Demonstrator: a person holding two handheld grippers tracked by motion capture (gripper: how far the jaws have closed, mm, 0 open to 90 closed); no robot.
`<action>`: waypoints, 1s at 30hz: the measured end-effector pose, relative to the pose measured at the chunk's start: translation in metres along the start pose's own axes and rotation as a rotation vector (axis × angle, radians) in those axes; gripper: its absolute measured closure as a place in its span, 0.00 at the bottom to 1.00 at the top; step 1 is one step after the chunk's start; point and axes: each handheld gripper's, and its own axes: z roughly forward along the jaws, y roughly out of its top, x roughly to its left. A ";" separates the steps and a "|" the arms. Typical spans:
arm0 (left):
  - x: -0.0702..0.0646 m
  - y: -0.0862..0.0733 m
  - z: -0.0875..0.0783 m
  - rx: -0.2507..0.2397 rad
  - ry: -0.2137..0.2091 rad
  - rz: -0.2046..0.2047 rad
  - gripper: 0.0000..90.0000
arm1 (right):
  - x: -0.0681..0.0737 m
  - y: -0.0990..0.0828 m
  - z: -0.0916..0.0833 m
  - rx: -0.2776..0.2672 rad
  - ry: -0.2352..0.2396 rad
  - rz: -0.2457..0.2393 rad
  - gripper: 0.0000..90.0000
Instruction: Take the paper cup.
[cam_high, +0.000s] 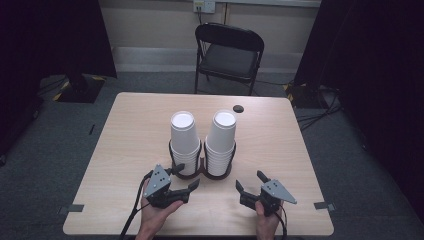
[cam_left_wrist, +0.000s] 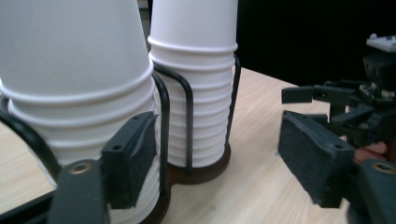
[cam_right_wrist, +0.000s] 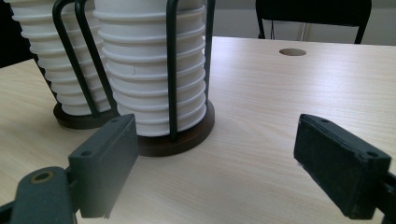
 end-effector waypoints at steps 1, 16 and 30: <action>-0.001 0.002 0.001 -0.002 -0.003 0.001 0.29 | 0.000 0.000 0.000 0.000 0.000 0.002 0.15; -0.003 0.031 0.014 0.003 -0.053 0.024 0.22 | -0.001 0.000 -0.001 -0.010 0.001 0.014 0.15; -0.007 0.056 0.023 0.008 -0.093 0.031 0.23 | 0.000 0.000 -0.001 0.000 0.010 0.005 0.16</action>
